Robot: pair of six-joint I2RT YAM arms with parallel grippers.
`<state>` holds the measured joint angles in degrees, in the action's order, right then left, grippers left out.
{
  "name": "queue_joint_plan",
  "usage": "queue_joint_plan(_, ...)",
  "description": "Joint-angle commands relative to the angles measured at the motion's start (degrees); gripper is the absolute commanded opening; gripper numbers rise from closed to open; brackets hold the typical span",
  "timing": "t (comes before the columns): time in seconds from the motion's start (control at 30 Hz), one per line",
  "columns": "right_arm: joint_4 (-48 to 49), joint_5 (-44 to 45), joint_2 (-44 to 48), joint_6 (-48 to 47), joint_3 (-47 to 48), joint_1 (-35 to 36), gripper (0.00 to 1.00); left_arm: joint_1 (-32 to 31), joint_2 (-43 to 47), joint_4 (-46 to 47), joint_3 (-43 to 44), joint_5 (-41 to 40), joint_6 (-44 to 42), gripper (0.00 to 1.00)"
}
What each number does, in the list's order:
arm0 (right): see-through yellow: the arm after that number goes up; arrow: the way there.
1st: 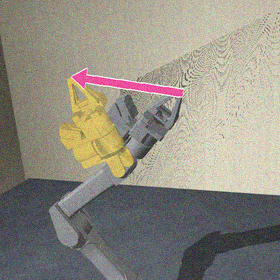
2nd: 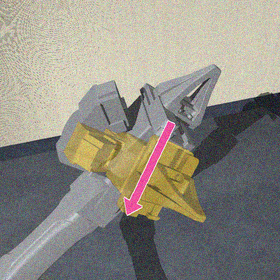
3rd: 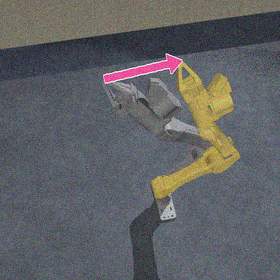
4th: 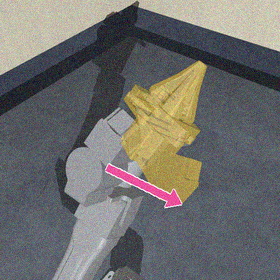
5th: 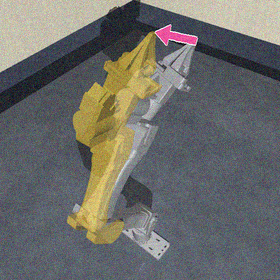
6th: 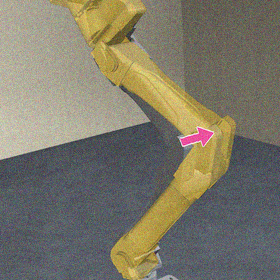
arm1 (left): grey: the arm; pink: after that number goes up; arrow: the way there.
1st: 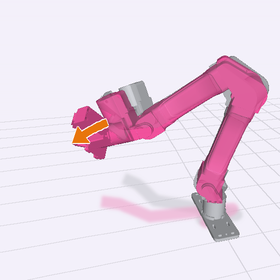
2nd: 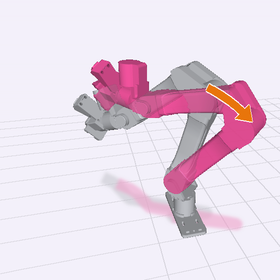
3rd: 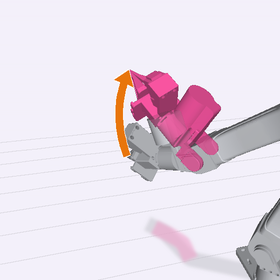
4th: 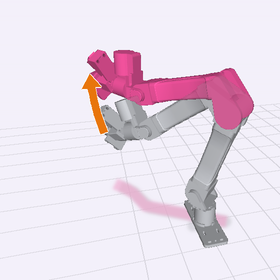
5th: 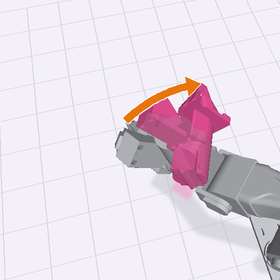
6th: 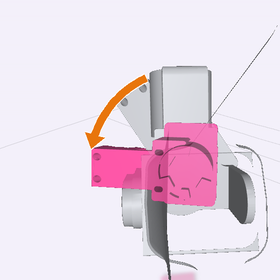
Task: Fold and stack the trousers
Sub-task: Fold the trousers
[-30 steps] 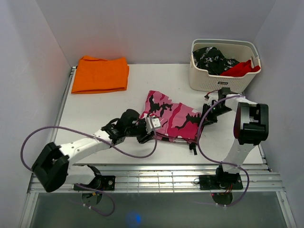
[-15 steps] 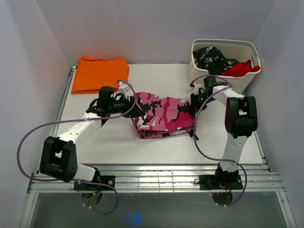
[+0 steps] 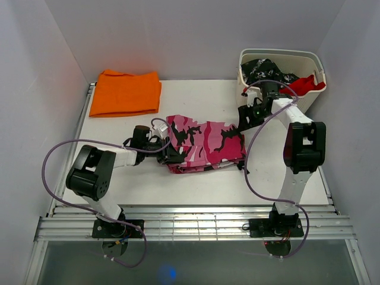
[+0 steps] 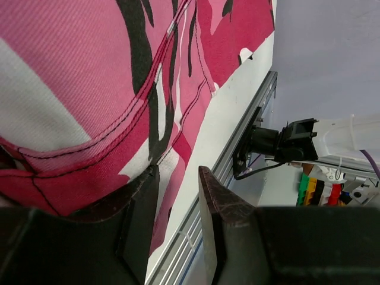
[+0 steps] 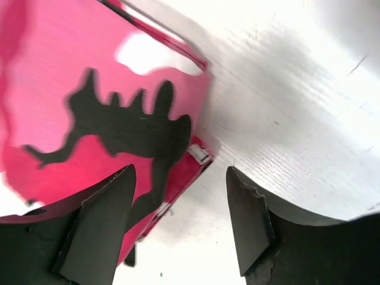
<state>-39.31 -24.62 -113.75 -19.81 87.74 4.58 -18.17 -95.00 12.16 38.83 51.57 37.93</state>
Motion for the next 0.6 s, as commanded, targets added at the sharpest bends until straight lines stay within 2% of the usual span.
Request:
queue_joint_plan(0.0, -5.0, -10.3, 6.3, 0.0, 5.6, -0.6, 0.68, 0.1, -0.5, -1.8, -0.6, -3.5, -0.8, 0.44)
queue_joint_plan(0.07, -7.3, -16.7, 6.9, 1.1, 5.8, -0.5, 0.66, 0.0, -1.3, -6.4, 0.7, -5.8, -2.9, 0.44)
queue_joint_plan(0.1, -7.3, -22.9, 7.0, 2.9, 4.4, -0.4, 0.66, 0.2, -1.7, -7.8, 1.1, -6.3, -4.8, 0.44)
queue_joint_plan(0.2, -7.4, -30.5, 5.2, 5.1, 1.1, 1.0, 0.63, 0.3, -3.1, -9.3, 1.2, -7.0, -6.1, 0.43)
queue_joint_plan(0.3, -6.1, -33.5, 2.4, 6.7, -5.2, 1.7, 0.56, 0.7, -4.3, -10.2, 1.0, -8.5, -6.5, 0.44)
queue_joint_plan(0.57, -2.2, -25.5, -2.3, 6.2, -19.4, 1.3, 0.49, 5.5, -7.7, -10.8, -1.0, -10.5, -4.8, 0.43)
